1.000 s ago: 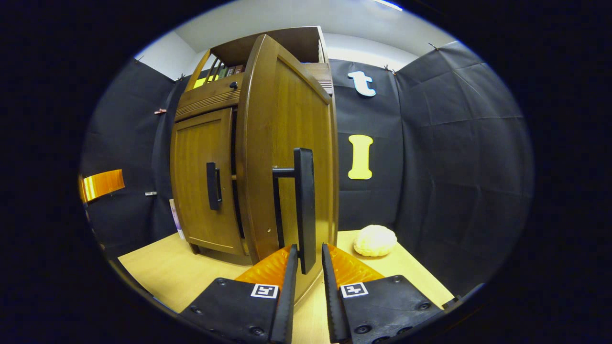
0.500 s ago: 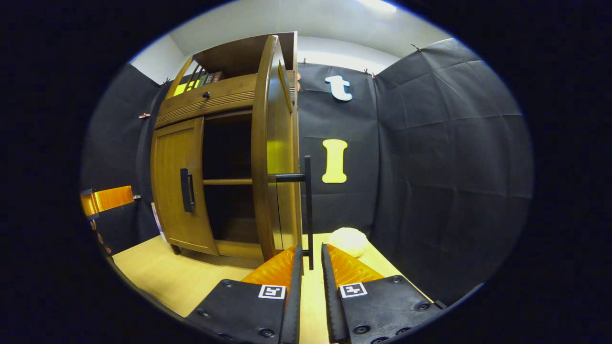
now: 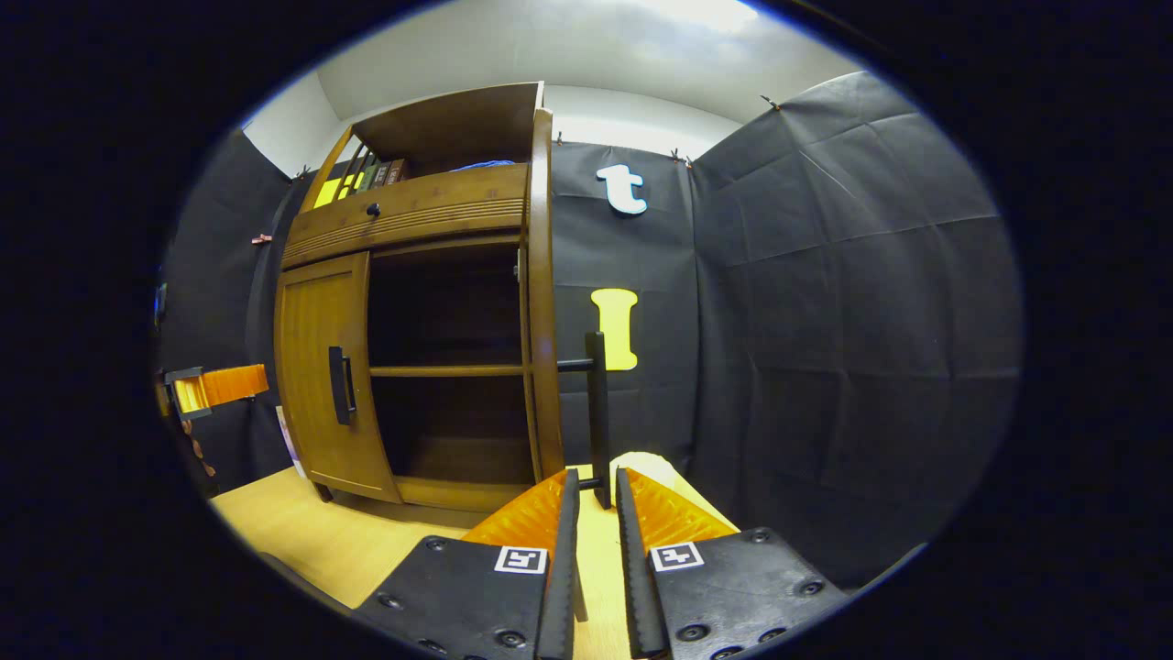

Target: Open the right door of the double-door shoe cabinet with the right hand, and open the left door with the left hand.

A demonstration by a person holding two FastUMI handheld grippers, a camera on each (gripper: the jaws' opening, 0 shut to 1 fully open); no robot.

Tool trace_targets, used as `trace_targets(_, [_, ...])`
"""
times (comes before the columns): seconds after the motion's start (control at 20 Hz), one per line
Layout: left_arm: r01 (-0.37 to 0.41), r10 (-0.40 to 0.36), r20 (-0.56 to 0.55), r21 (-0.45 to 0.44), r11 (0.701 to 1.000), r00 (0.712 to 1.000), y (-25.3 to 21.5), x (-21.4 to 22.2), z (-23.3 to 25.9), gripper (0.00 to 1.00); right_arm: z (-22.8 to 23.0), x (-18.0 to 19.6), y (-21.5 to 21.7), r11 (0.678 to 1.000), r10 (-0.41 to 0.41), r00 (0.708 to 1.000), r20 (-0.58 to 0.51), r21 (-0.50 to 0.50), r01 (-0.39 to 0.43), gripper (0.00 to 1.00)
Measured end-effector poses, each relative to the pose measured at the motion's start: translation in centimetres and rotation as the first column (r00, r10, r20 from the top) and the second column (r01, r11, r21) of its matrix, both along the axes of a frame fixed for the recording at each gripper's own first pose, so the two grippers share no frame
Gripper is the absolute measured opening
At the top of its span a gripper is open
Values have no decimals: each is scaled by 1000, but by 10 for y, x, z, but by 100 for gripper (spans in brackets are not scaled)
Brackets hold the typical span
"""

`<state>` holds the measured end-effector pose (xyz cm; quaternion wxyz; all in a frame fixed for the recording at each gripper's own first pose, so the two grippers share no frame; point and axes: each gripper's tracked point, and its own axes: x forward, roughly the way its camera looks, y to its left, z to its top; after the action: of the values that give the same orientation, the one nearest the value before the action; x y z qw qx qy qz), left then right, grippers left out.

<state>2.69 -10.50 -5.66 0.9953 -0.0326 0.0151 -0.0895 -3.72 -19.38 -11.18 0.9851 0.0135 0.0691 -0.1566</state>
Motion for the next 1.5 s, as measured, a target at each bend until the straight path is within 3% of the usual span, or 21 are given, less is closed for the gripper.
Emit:
trace_targets(0.05, [-17, 17, 8, 1, 1000, 1000, 5, 2, -1, 90, 8, -3, 5, 1000, 8, 1000, 19, -2, -7, 27])
trace_targets(0.1, [-27, 27, 11, -3, 1000, 1000, 9, 5, -1, 91, 17, -5, 10, 1000, 21, 999, 40, -7, -20, 17])
trace_targets(0.2, [-31, 31, 6, -9, 999, 999, 12, 11, -5, 91, 24, -10, 23, 999, 31, 998, 57, -22, -30, 41])
trace_targets(0.25, [-35, 35, 3, -9, 999, 999, 15, 13, -6, 91, 31, -14, 33, 998, 46, 997, 67, -37, -44, 44])
trace_targets(0.45, [-45, 46, 14, -6, 999, 999, 21, 26, -6, 88, 45, -14, 84, 988, 145, 985, 98, -67, -139, 99])
trace_targets(0.5, [-47, 47, 21, -10, 999, 999, 22, 29, -6, 88, 48, -11, 101, 982, 182, 978, 103, -69, -176, 94])
trace_targets(0.65, [-33, 34, 34, -35, 999, 999, 20, 45, -8, 91, 60, -4, 139, 959, 280, 952, 126, -91, -270, 100])
trace_targets(0.7, [-39, 40, 29, -35, 999, 999, 22, 52, -9, 88, 63, -1, 147, 952, 301, 944, 138, -98, -289, 99])
trace_targets(0.85, [-89, 91, 52, -36, 995, 995, 35, 78, -10, 91, 68, 2, 168, 940, 338, 925, 173, -103, -325, 97])
trace_targets(1.2, [-104, 104, 5, -7, 995, 995, 42, 151, -38, 92, 64, 46, 181, 927, 371, 913, 170, -123, -354, 97])
trace_targets(1.5, [-134, 134, -23, 23, 991, 991, 45, 199, -69, 90, 42, 80, 167, 936, 352, 926, 137, -79, -344, 97])
